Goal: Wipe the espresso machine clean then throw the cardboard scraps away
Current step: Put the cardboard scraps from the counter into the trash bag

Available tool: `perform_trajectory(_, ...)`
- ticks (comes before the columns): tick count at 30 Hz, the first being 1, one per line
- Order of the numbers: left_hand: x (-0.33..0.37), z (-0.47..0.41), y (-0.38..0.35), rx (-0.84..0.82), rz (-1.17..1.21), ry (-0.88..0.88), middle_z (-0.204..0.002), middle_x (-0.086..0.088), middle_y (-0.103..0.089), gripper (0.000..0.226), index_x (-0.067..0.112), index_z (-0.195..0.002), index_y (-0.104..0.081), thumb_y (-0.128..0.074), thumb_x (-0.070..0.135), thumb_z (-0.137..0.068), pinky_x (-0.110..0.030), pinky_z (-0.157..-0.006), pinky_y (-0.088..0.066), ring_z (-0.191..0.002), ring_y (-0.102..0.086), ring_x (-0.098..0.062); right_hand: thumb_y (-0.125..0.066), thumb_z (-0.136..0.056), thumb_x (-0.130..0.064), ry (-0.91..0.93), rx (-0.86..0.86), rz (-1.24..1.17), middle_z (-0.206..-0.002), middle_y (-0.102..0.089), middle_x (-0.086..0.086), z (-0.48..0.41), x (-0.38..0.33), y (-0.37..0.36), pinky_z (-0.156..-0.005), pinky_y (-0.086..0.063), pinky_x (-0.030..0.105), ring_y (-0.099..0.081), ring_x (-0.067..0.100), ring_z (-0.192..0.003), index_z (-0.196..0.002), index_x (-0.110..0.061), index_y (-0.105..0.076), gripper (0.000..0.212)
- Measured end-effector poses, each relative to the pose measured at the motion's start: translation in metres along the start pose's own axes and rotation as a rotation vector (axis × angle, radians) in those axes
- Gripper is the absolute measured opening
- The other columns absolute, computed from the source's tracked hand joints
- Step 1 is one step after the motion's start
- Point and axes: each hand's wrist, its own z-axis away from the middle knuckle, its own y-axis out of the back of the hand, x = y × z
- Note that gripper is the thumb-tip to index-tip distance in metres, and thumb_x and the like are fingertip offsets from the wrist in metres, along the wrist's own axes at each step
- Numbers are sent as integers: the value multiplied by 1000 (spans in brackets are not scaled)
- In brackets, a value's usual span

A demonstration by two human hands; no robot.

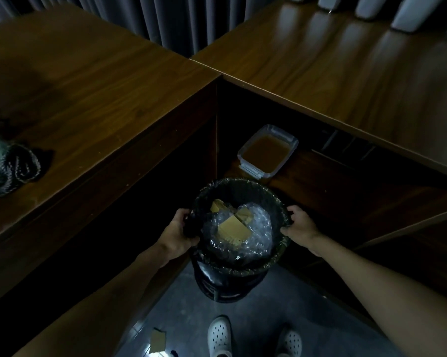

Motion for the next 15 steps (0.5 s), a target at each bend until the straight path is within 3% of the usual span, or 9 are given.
perform_trajectory(3,5,3,9,18,-71,-13,-118,0,-57,63,25,-135,-36,-72,7,-86,-34,-93,-53,-108,-59,-17,-70,-81,-14,71,101,200,-130,-48,10,1,-9,8,-102,-42,49,-45,33,-123,-131,-18,-50,55)
perform_trajectory(6,21,9,20,58,-94,-35,-131,-6,-48,64,17,-142,-35,-70,9,-89,-45,-99,-52,-115,-54,-22,-70,-83,-15,158,111,183,-133,-43,6,6,-36,18,-98,-45,50,-47,30,-120,-131,-20,-51,51)
perform_trajectory(10,58,27,38,148,-87,-112,-131,-3,-46,53,18,-143,-37,-62,12,-96,-39,-89,-54,-114,-55,-24,-66,-88,-10,357,56,163,-130,-45,7,14,-82,30,-93,-47,39,-50,25,-115,-131,-14,-51,46)
perform_trajectory(15,110,72,71,329,-68,-217,-123,1,-58,35,21,-133,-47,-55,13,-100,-40,-79,-58,-95,-66,-20,-64,-89,-7,697,10,141,-118,-54,6,35,-162,34,-91,-46,31,-54,19,-108,-122,-9,-59,33)
